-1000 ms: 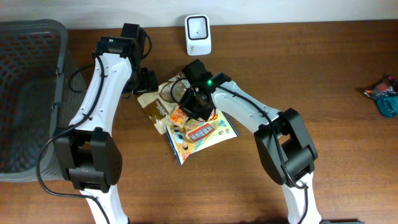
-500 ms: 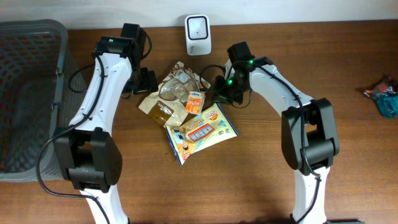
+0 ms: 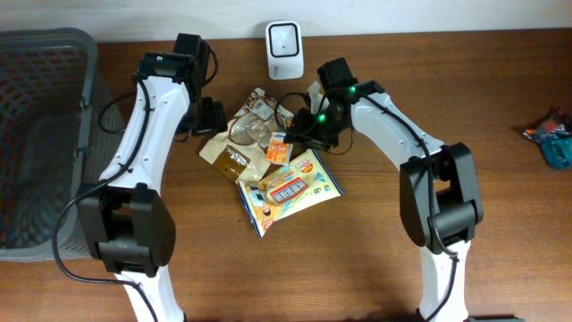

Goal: Scan the item barcode
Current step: 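Grasp an orange Kleenex pack from the pile with the right gripper, then lift the Kleenex pack with the right gripper out of the pile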

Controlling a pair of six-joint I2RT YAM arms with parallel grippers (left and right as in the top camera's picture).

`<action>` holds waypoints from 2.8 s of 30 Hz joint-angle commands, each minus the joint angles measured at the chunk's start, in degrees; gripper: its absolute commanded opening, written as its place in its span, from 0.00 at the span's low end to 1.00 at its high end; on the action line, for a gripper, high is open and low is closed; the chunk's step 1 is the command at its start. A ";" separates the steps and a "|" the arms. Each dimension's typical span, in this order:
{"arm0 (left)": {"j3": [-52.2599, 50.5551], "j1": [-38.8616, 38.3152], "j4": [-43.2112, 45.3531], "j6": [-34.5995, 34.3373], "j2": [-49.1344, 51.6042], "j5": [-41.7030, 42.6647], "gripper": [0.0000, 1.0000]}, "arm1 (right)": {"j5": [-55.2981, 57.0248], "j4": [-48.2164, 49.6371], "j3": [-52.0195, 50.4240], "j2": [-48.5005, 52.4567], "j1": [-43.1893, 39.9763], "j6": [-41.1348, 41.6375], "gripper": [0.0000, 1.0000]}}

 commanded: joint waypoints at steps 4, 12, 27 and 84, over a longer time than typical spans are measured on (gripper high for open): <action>0.09 0.04 -0.04 -0.96 0.13 0.17 0.99 | 17.73 -1.20 1.18 0.04 6.71 7.34 0.46; 0.09 0.04 -0.04 -0.96 0.13 0.20 0.99 | 17.14 2.36 1.07 3.63 7.45 8.90 0.46; 0.09 0.04 -0.02 -0.96 0.13 0.17 0.99 | -16.92 0.74 3.98 4.35 -2.29 -3.50 0.04; 0.09 0.04 -0.02 -0.96 0.13 0.17 0.99 | -1.66 -10.78 11.69 4.33 -4.22 -12.92 0.04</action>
